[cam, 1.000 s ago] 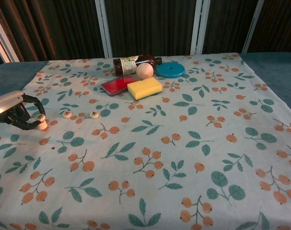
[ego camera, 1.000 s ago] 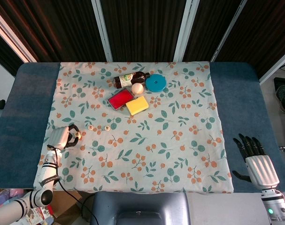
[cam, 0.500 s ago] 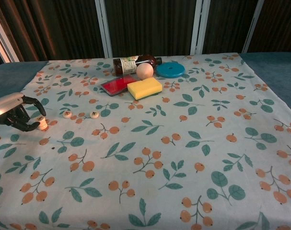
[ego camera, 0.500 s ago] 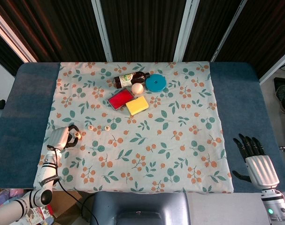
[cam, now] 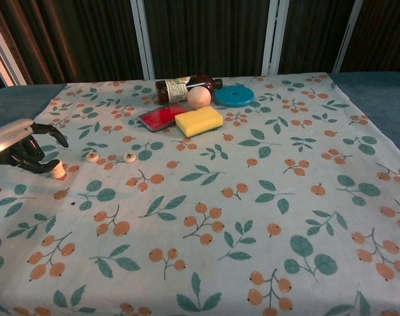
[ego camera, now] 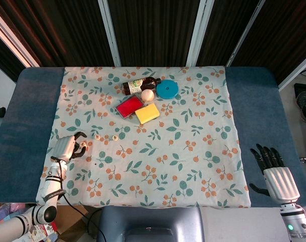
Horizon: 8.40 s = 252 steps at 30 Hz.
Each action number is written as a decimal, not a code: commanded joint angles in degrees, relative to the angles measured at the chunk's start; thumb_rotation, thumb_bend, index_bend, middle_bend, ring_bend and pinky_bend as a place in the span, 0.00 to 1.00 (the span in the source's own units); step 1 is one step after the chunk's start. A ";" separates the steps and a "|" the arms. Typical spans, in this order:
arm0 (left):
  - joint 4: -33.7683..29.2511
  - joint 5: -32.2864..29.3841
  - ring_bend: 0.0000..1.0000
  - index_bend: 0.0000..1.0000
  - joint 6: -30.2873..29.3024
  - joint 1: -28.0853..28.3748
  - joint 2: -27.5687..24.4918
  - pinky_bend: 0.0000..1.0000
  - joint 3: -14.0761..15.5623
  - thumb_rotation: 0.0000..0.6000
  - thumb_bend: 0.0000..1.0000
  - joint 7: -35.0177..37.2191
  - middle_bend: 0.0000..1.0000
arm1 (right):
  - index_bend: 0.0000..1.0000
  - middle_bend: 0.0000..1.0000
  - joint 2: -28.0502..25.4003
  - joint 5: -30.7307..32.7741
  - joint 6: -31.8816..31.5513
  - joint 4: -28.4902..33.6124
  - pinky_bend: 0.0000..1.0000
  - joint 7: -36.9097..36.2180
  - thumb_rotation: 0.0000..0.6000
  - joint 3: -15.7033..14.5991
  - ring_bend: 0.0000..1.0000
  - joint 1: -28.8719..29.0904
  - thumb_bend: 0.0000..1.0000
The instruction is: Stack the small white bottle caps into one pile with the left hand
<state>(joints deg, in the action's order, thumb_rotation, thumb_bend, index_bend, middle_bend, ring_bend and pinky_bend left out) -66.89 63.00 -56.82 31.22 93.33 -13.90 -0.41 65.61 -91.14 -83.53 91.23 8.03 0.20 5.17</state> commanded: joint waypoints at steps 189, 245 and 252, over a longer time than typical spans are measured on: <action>-2.48 -8.38 1.00 0.35 -9.16 7.58 11.65 1.00 -1.30 1.00 0.45 -28.25 1.00 | 0.00 0.00 -1.91 -1.08 0.11 0.40 0.00 -3.84 1.00 -0.62 0.00 -0.05 0.05; 20.76 -8.88 1.00 0.48 -2.38 14.56 25.64 1.00 -7.64 1.00 0.45 -27.45 1.00 | 0.00 0.00 -3.19 -1.01 -0.62 -0.01 0.00 -7.34 1.00 -0.43 0.00 -0.23 0.05; 18.32 -7.56 1.00 0.50 -3.69 13.63 23.96 1.00 -7.51 1.00 0.45 -26.06 1.00 | 0.00 0.00 -3.24 -1.02 -0.74 -0.10 0.00 -7.42 1.00 -0.42 0.00 -0.30 0.05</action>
<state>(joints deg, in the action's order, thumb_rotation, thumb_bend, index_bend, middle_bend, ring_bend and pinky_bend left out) -47.57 55.00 -59.99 45.26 118.02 -21.49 -26.89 62.37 -92.16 -84.26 91.13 0.61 -0.22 4.88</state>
